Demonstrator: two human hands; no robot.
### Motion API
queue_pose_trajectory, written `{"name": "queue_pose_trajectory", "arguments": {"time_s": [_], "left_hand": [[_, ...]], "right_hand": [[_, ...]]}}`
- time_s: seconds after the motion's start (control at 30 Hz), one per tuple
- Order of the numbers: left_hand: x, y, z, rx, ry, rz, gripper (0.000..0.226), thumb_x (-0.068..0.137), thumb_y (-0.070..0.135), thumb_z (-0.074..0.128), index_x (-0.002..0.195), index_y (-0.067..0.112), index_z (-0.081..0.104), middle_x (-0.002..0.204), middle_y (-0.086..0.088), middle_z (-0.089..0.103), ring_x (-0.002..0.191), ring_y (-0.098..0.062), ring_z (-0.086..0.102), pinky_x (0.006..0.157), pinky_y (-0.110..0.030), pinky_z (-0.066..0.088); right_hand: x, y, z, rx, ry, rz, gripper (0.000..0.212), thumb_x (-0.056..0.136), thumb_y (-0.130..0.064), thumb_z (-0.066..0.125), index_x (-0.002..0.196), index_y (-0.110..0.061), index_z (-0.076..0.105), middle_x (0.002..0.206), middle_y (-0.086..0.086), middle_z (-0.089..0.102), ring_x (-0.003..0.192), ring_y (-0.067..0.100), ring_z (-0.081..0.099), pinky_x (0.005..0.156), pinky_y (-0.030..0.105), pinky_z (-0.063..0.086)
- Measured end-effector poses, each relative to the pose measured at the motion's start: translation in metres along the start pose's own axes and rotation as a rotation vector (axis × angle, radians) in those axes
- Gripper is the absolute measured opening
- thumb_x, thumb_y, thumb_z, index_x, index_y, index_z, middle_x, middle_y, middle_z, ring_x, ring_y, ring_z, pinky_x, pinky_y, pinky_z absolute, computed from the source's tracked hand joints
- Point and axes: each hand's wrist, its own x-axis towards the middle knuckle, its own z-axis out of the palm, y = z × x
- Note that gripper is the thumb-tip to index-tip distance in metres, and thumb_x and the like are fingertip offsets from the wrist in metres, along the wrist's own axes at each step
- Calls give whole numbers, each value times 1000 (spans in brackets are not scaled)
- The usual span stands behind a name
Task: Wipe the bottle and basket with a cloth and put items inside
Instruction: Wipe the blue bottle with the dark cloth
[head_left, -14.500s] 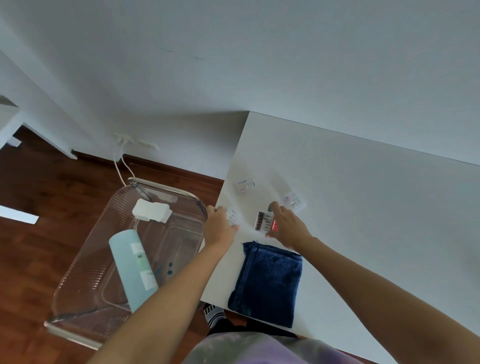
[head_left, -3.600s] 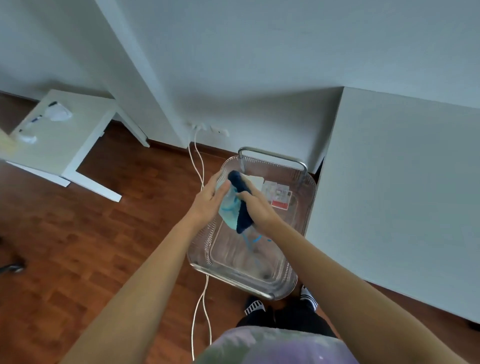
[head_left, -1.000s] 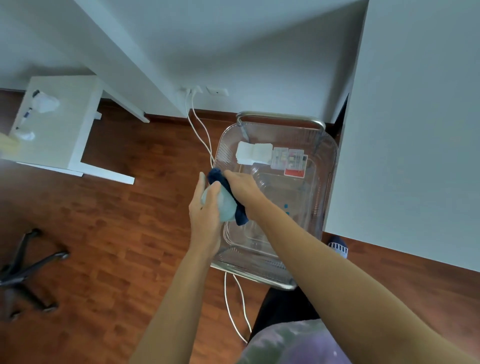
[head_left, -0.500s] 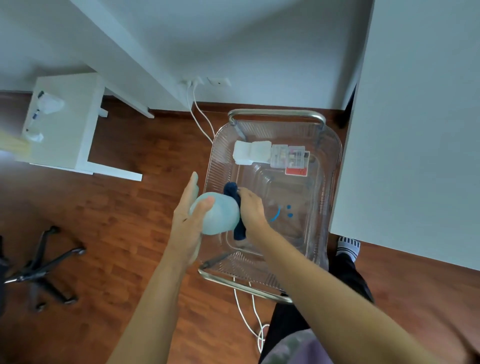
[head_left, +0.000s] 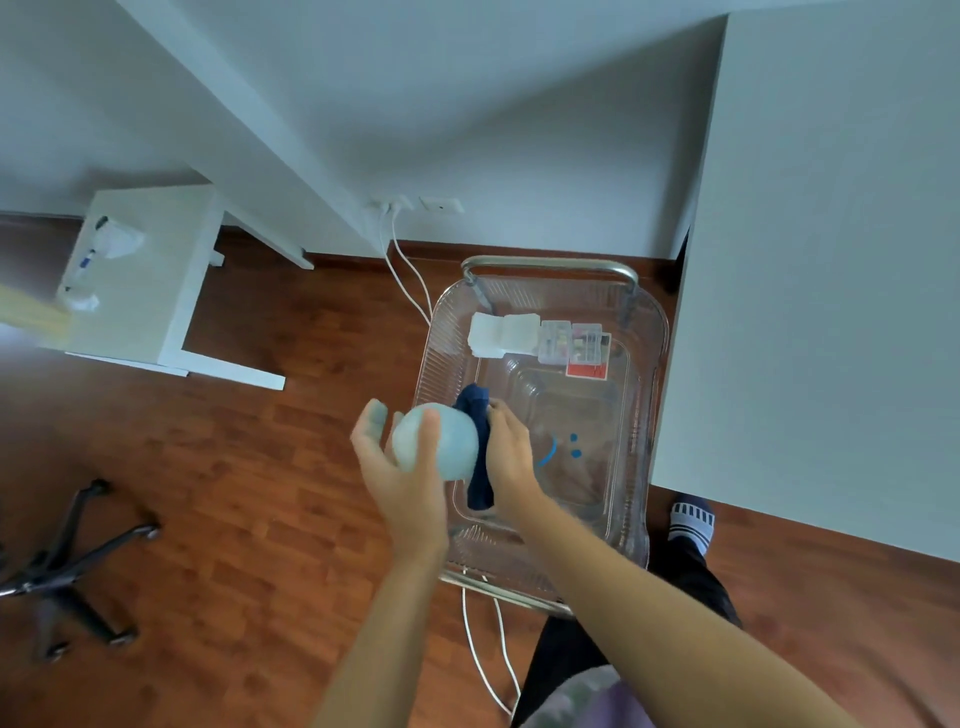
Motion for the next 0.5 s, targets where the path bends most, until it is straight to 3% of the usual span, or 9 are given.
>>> {"name": "queue_pose_trajectory", "arguments": {"time_s": [0.1,0.23,0.37,0.43,0.5], "left_hand": [[-14,-9,18,0,112,9,76,59,57,78,126,35,53,120,15,60,106,-3,62,86,-24,56],[-1,-14,22,-60,130,-20,61,61,56,80,118,53,57,123,25,62,112,-2,62,95,-37,54],[4,-19,7,-54,-41,53,69,68,36,82,129,46,52,142,20,51,128,-6,52,106,-40,47],[11,-20,-6,-28,-200,93,74,70,32,81,136,41,47,150,15,43,135,-6,44,109,-36,43],[18,-19,-14,3,-366,158,72,70,40,78,134,44,45,154,13,35,135,5,39,103,-16,42]], "right_hand": [[-13,11,2,74,-75,-53,32,89,-38,41,111,-30,64,117,5,66,111,25,62,97,46,51],[-5,17,-3,85,-104,-103,31,97,-31,37,114,-28,63,119,8,66,113,27,61,98,44,49],[5,11,3,-8,-27,31,28,96,-37,37,89,-31,64,112,15,64,104,32,61,94,52,48],[-2,14,8,35,-27,-9,27,89,-47,38,89,-42,65,110,2,66,106,26,62,95,48,50],[-11,15,12,104,-58,-53,27,79,-58,39,90,-56,64,106,-19,67,106,10,61,97,38,49]]}}
